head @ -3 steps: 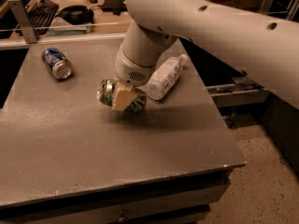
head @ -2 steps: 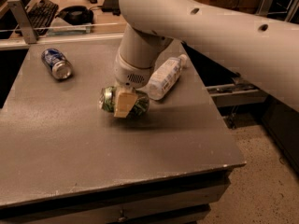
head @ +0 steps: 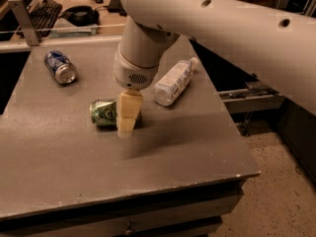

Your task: Knock green can over

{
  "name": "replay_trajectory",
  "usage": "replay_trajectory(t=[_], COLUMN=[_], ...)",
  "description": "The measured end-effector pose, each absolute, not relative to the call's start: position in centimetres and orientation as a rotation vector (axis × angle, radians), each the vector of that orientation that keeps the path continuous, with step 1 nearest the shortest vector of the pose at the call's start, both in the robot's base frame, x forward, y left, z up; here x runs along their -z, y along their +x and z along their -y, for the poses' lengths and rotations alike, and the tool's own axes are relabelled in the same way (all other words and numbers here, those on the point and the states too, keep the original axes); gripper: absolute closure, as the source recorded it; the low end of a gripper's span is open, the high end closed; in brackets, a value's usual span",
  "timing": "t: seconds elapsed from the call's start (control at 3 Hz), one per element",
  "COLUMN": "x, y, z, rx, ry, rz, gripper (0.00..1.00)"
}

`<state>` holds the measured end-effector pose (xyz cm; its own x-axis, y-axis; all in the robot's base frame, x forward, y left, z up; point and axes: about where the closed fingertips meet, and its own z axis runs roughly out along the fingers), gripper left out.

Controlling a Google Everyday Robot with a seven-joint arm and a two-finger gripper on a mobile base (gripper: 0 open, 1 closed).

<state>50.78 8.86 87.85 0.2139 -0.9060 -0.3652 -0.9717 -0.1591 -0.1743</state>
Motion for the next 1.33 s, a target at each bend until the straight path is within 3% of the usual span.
replay_trajectory(t=[0.67, 1.33], x=[-89.6, -92.2], y=[50.4, 52.6], z=[-6.2, 7.5], rx=[-0.35, -0.528], ry=[-2.028, -1.714], rz=[-1.719, -1.696], gripper=[0.0, 0.0])
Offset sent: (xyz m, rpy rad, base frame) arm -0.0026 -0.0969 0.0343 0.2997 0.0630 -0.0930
